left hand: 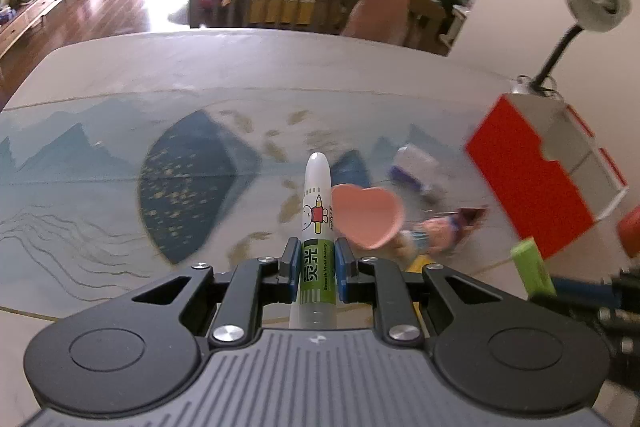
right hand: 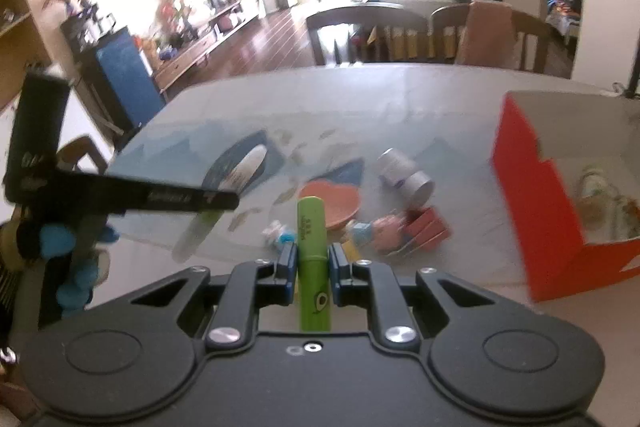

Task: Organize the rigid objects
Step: 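Carry the glue tube and green stick with both tools over the red box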

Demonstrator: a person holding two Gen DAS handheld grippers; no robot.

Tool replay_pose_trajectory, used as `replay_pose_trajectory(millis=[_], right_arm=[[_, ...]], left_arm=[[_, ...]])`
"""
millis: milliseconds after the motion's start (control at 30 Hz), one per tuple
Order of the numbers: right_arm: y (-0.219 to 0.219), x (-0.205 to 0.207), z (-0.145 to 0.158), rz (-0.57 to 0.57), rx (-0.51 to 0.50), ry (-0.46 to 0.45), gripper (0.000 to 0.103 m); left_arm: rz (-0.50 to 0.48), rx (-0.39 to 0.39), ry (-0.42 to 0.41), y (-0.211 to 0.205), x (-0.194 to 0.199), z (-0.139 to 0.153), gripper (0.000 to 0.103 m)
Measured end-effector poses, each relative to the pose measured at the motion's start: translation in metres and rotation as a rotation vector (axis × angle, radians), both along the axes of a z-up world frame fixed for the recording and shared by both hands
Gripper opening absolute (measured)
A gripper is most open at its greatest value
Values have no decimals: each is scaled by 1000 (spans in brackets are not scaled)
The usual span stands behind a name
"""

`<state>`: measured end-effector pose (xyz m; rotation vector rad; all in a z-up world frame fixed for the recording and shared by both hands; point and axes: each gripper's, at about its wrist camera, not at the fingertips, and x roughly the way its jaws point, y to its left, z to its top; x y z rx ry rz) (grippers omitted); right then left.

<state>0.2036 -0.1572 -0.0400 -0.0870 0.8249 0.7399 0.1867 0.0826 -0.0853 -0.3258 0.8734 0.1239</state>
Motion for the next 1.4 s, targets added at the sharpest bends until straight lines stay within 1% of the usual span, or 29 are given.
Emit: replay_pose_trajectory(millis=[233,433,600,800,933,1100,1400], right_arm=[[-42,29,24,-95,29,-33,15],[-76,57,28,-154,35,-58,15],[-106,84,33,-188,31,-77,15],[-138,114,34,-226,29,-92,15],[-158,134,32,-239,26,-88,15],[-178,159,24,-254,20,-70,15],[-202,202,2,-275,-10,-38,15]], left_arm=[[-65,-44,-46,-37,12,34,17],[-118,-58,-73,-76,36,56,17],[-162,-53,-86,-114,61,67,17],[-214,-40,-79,-160,93,69,17],[-229,-46,-60,-185,114,66,17],[-249,-57,-37,-212,136,63,17],[-285,-25,11,-262,184,57,17]])
